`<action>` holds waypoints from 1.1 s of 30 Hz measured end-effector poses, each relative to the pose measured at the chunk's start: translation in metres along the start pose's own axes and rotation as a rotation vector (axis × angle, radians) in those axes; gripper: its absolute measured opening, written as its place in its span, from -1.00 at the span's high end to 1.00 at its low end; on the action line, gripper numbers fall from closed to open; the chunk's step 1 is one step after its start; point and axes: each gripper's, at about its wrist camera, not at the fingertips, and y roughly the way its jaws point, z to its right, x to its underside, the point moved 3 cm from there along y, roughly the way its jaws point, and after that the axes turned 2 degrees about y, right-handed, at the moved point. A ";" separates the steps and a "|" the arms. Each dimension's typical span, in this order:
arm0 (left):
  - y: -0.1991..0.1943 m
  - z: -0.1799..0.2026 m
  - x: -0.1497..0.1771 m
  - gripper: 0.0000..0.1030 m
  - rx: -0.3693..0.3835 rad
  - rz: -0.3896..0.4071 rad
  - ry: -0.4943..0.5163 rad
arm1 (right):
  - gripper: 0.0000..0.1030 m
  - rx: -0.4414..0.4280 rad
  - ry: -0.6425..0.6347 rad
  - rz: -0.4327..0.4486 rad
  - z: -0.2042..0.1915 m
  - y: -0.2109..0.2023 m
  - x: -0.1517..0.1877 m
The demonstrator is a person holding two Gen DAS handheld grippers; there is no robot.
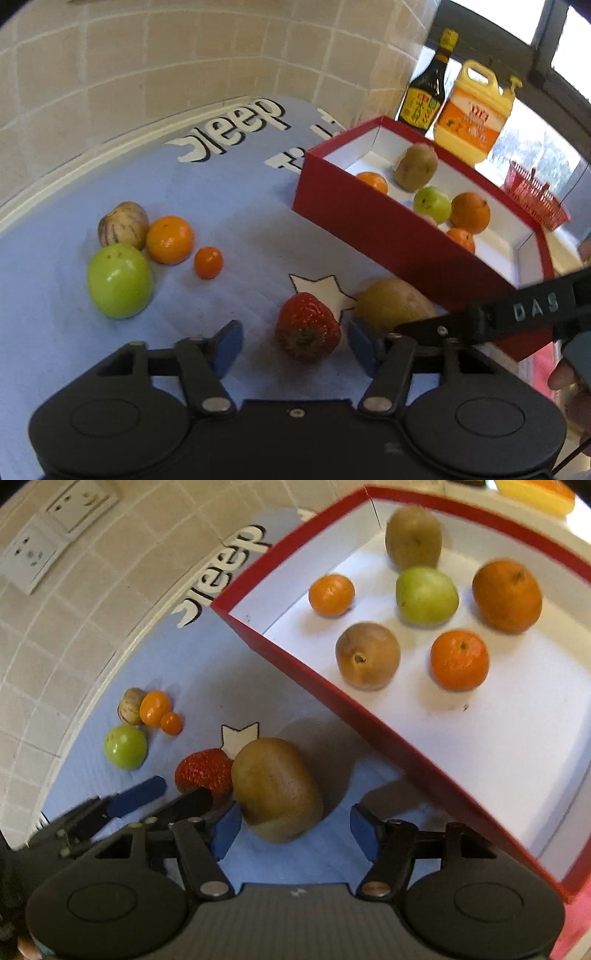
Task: Organize fruits
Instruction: 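Grasp the strawberry with the left tool while the right tool grasps the kiwi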
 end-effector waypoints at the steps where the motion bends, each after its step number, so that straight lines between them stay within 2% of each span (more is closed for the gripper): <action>1: 0.003 0.003 0.000 -0.40 0.000 -0.007 0.013 | -0.30 -0.004 0.011 -0.007 0.000 0.004 -0.001; 3: 0.008 0.009 0.000 -0.37 0.006 -0.017 0.029 | -0.33 -0.003 0.024 -0.007 -0.002 0.011 -0.001; 6: 0.013 0.014 0.000 -0.07 -0.008 -0.017 0.046 | -0.32 -0.002 0.024 0.002 -0.007 0.017 -0.002; 7: 0.014 0.014 0.000 -0.06 -0.015 -0.018 0.047 | -0.30 -0.007 0.020 0.004 -0.009 0.018 -0.003; 8: 0.015 0.013 0.001 0.03 -0.020 -0.018 0.047 | -0.30 -0.008 0.019 0.003 -0.010 0.019 -0.003; 12: 0.014 0.012 0.003 0.04 -0.024 -0.007 0.045 | -0.28 -0.001 0.006 0.005 -0.013 0.021 -0.002; 14: 0.012 0.013 0.004 0.04 -0.033 -0.001 0.046 | -0.16 0.008 -0.003 0.008 -0.013 0.021 -0.003; 18: 0.003 0.017 0.004 0.04 -0.069 0.018 0.049 | -0.12 0.011 -0.026 0.008 -0.014 0.019 -0.002; 22: -0.021 0.018 -0.007 0.04 -0.092 0.074 0.039 | 0.00 -0.063 -0.022 0.013 -0.014 0.002 -0.002; 23: -0.030 0.019 -0.013 0.04 -0.095 0.096 0.039 | 0.06 -0.085 -0.028 0.035 -0.015 -0.007 -0.004; 24: -0.037 0.021 -0.019 0.04 -0.098 0.120 0.041 | 0.20 -0.103 -0.048 0.076 -0.017 -0.020 -0.007; 25: -0.046 0.025 -0.027 0.04 -0.102 0.149 0.046 | 0.99 -0.122 -0.068 0.116 -0.018 -0.033 -0.011; 27: -0.059 0.034 -0.042 0.04 -0.105 0.194 0.060 | 0.95 -0.188 -0.079 0.178 -0.016 -0.061 -0.022; 29: -0.068 0.045 -0.058 0.04 -0.107 0.234 0.070 | 0.79 -0.164 -0.102 0.234 -0.011 -0.083 -0.034; 30: -0.070 0.047 -0.064 0.04 -0.109 0.246 0.066 | 0.72 -0.168 -0.135 0.227 -0.010 -0.089 -0.041; 32: -0.073 0.046 -0.071 0.03 -0.125 0.262 0.040 | 0.08 -0.209 -0.148 0.163 0.001 -0.089 -0.047; 33: -0.075 0.042 -0.071 0.03 -0.144 0.260 0.019 | 0.02 -0.211 -0.153 0.142 0.005 -0.087 -0.046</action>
